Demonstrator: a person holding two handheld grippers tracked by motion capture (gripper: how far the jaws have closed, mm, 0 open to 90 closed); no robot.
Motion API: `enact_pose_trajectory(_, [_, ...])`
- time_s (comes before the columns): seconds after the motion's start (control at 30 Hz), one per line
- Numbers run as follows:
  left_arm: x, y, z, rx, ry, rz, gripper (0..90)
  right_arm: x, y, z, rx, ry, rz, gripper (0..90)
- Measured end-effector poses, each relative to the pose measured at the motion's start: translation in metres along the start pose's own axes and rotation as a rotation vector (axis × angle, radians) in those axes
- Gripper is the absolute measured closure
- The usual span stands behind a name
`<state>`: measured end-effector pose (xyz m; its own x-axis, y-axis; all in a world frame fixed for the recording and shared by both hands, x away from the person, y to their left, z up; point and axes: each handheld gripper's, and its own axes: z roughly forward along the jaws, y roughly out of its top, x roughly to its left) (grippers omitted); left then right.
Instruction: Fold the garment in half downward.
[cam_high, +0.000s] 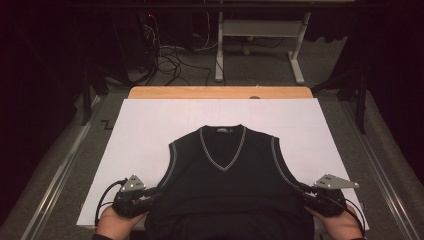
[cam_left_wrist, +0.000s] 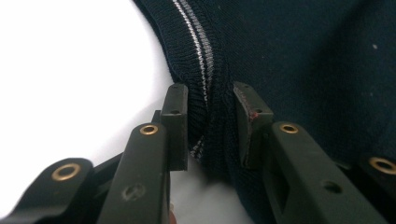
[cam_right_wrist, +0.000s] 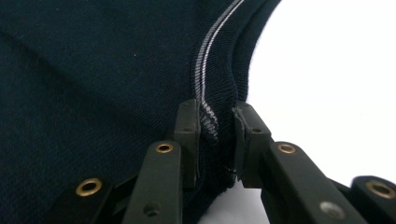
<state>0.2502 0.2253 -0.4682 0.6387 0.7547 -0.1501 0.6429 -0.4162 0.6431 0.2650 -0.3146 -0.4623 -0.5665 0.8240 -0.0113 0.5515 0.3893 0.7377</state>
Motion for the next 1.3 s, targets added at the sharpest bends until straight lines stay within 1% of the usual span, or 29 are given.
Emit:
enact_pose_trajectory(0.1, [-0.002, -0.005, -0.004, 0.001, -0.014, 0.003, 65.3, 0.003, -0.009, -0.010, 0.000, 0.010, -0.007, 74.9])
enact_pose_trajectory(0.23, [0.000, -0.006, -0.006, -0.013, -0.024, -0.004, 64.4, 0.005, -0.013, -0.011, 0.001, 0.016, -0.008, 74.2])
enact_pose_trajectory(0.3, [0.003, -0.005, -0.006, -0.039, -0.018, -0.013, 57.8, 0.004, -0.013, -0.011, -0.006, 0.019, -0.002, 67.9])
enact_pose_trajectory(0.33, [0.007, -0.003, -0.007, -0.065, -0.011, -0.039, 50.0, 0.003, -0.012, -0.011, -0.030, 0.014, 0.008, 58.2])
enact_pose_trajectory(0.37, [0.007, -0.003, -0.007, -0.065, -0.011, -0.039, 45.1, 0.003, -0.012, -0.011, -0.030, 0.014, 0.008, 58.2])
enact_pose_trajectory(0.4, [0.011, 0.001, -0.009, -0.097, 0.013, -0.065, 45.1, 0.002, -0.011, -0.011, -0.048, 0.015, 0.015, 53.2])
enact_pose_trajectory(0.43, [0.017, 0.006, -0.010, -0.136, 0.010, -0.084, 39.7, -0.001, -0.010, -0.012, -0.088, 0.019, 0.046, 43.7])
enact_pose_trajectory(0.47, [0.017, 0.006, -0.010, -0.136, 0.010, -0.084, 37.2, -0.001, -0.010, -0.012, -0.088, 0.019, 0.046, 43.7])
enact_pose_trajectory(0.53, [0.023, 0.015, -0.010, -0.187, 0.002, -0.106, 34.6, -0.004, -0.009, -0.012, -0.125, 0.016, 0.067, 36.7])
enact_pose_trajectory(0.57, [0.025, 0.020, -0.009, -0.197, 0.007, -0.104, 34.1, -0.005, -0.008, -0.012, -0.139, 0.010, 0.075, 34.4])
enact_pose_trajectory(0.6, [0.026, 0.025, -0.007, -0.203, 0.027, -0.092, 33.1, -0.006, -0.007, -0.012, -0.152, 0.005, 0.081, 32.3])
enact_pose_trajectory(0.67, [0.030, 0.036, -0.001, -0.199, 0.063, -0.075, 30.8, -0.007, -0.006, -0.012, -0.169, -0.015, 0.080, 27.3])
enact_pose_trajectory(0.7, [0.034, 0.043, 0.005, -0.197, 0.066, -0.084, 30.4, -0.008, -0.005, -0.011, -0.174, -0.018, 0.082, 25.3])
enact_pose_trajectory(0.73, [0.038, 0.047, 0.008, -0.195, 0.062, -0.095, 27.0, -0.009, -0.004, -0.010, -0.177, -0.024, 0.087, 21.5])
enact_pose_trajectory(0.77, [0.047, 0.060, 0.019, -0.183, 0.078, -0.118, 26.4, -0.010, -0.002, -0.008, -0.175, -0.033, 0.099, 18.1])
enact_pose_trajectory(0.8, [0.047, 0.060, 0.019, -0.183, 0.078, -0.118, 25.0, -0.010, -0.002, -0.008, -0.175, -0.033, 0.099, 18.1])
enact_pose_trajectory(0.83, [0.051, 0.067, 0.025, -0.170, 0.085, -0.122, 25.0, -0.010, 0.000, -0.007, -0.177, -0.035, 0.102, 16.3])
enact_pose_trajectory(0.9, [0.059, 0.080, 0.036, -0.155, 0.084, -0.151, 19.2, -0.009, 0.006, -0.005, -0.189, -0.048, 0.103, 12.7])
enact_pose_trajectory(0.93, [0.063, 0.086, 0.042, -0.142, 0.077, -0.166, 19.2, -0.009, 0.006, -0.005, -0.189, -0.048, 0.103, 12.7])
enact_pose_trajectory(0.97, [0.067, 0.092, 0.050, -0.121, 0.080, -0.175, 17.7, -0.009, 0.008, -0.004, -0.192, -0.053, 0.100, 10.1])
enact_pose_trajectory(1.0, [0.068, 0.096, 0.054, -0.107, 0.088, -0.176, 16.6, -0.008, 0.013, -0.002, -0.189, -0.065, 0.099, 4.9])
enact_pose_trajectory(1.07, [0.071, 0.104, 0.064, -0.078, 0.098, -0.177, 16.6, -0.008, 0.016, 0.000, -0.186, -0.064, 0.097, 3.5])
enact_pose_trajectory(1.1, [0.074, 0.110, 0.072, -0.056, 0.102, -0.200, 16.6, -0.009, 0.022, 0.003, -0.184, -0.068, 0.090, 0.6])
enact_pose_trajectory(1.13, [0.074, 0.110, 0.072, -0.056, 0.102, -0.200, 16.6, -0.009, 0.022, 0.003, -0.184, -0.068, 0.090, 0.6])
enact_pose_trajectory(1.17, [0.075, 0.112, 0.075, -0.054, 0.101, -0.208, 16.8, -0.012, 0.030, 0.009, -0.176, -0.075, 0.080, 0.2])
enact_pose_trajectory(1.2, [0.074, 0.114, 0.078, -0.051, 0.099, -0.209, 16.8, -0.012, 0.030, 0.009, -0.176, -0.075, 0.080, 0.2])
enact_pose_trajectory(1.23, [0.073, 0.116, 0.081, -0.043, 0.098, -0.205, 18.9, -0.015, 0.040, 0.016, -0.165, -0.080, 0.076, 0.2])
enact_pose_trajectory(1.27, [0.072, 0.117, 0.083, -0.032, 0.097, -0.198, 18.9, -0.015, 0.040, 0.016, -0.165, -0.080, 0.076, 0.2])
enact_pose_trajectory(1.3, [0.070, 0.118, 0.086, -0.020, 0.100, -0.187, 21.5, -0.017, 0.045, 0.020, -0.160, -0.081, 0.076, 0.2])
